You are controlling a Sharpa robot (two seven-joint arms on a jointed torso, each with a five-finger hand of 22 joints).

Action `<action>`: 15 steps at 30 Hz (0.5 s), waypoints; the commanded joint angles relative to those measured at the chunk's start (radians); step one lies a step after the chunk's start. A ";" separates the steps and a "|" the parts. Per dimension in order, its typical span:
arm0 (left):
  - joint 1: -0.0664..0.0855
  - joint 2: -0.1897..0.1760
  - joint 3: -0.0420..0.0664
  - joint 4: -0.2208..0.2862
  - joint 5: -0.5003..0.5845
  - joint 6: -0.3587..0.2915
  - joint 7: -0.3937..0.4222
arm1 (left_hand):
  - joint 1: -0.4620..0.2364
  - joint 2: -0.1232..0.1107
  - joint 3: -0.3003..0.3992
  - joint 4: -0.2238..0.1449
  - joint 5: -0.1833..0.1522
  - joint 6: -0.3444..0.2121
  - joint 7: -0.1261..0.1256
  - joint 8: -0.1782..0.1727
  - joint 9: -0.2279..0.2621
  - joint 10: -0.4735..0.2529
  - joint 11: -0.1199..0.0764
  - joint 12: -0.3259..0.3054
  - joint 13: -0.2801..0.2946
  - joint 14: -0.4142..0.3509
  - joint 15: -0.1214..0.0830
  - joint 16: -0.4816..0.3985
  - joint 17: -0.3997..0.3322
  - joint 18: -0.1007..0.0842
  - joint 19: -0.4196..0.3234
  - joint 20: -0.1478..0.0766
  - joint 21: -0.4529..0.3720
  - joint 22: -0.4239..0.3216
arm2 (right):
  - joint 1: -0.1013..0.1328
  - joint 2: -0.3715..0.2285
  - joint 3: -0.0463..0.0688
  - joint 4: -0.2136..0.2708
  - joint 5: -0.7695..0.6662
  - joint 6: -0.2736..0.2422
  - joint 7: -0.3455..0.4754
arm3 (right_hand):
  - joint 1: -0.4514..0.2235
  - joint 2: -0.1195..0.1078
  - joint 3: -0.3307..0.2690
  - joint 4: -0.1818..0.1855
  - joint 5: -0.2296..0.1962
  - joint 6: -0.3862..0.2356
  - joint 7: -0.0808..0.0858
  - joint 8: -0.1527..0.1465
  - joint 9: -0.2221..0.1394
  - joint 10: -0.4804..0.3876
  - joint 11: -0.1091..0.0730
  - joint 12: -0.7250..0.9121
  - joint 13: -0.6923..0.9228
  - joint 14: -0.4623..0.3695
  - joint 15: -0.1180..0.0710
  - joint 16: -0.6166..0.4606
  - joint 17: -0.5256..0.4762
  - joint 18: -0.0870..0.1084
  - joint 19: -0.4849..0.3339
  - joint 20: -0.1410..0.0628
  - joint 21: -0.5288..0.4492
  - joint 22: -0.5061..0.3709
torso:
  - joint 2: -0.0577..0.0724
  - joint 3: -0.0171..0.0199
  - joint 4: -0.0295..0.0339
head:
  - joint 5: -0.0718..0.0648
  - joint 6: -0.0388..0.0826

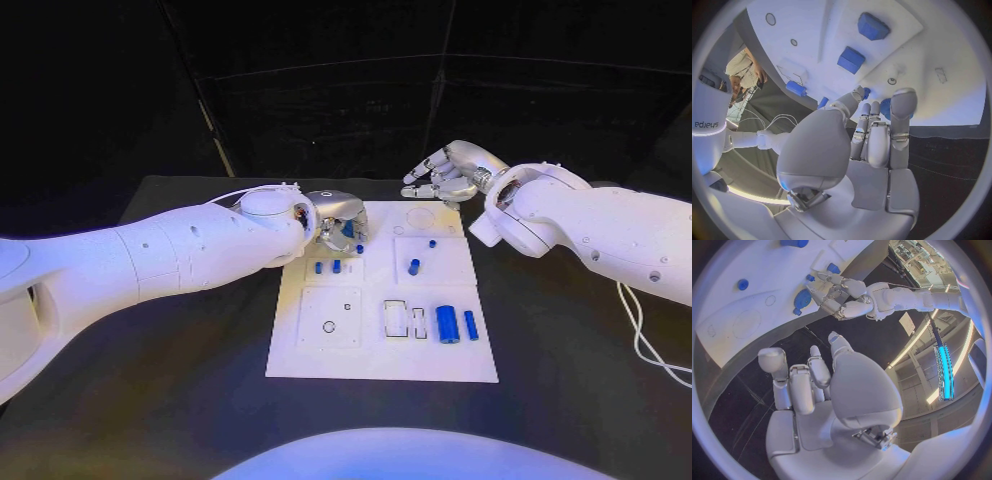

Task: Assemble the parts on the task board

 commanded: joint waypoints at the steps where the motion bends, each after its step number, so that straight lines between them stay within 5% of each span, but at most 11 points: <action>1: 0.001 0.006 0.001 -0.007 -0.028 0.015 -0.021 | -0.002 0.017 0.009 0.001 -0.003 0.011 0.001 -0.006 -0.003 0.016 -0.001 -0.007 -0.003 0.010 0.006 0.005 0.001 -0.019 0.008 0.003 0.009 0.005 | 0.001 0.001 0.001 0.000 0.000 -0.005 0.009 | 0.002 0.009 0.000 0.005 0.001 -0.006 -0.003 0.007 -0.001 -0.008 -0.001 -0.003 0.000 0.055 -0.005 -0.003 0.053 0.015 -0.008 0.001 -0.005 0.000 | 0.000 0.0005 0.0000 | 0.001 0.001; 15: 0.000 0.031 0.001 -0.021 -0.029 0.040 -0.018 | -0.004 0.029 0.025 0.001 -0.006 0.036 -0.001 -0.010 -0.012 0.051 -0.003 -0.019 -0.012 0.019 0.009 0.011 0.005 -0.026 0.024 0.007 0.053 0.039 | 0.001 0.005 0.001 -0.002 0.000 -0.002 0.009 | 0.002 0.009 0.000 0.005 0.001 -0.006 -0.003 0.007 -0.001 -0.008 -0.001 -0.003 0.000 0.055 -0.005 -0.003 0.053 0.015 -0.008 0.001 -0.005 0.000 | 0.000 0.0000 0.0000 | 0.000 -0.002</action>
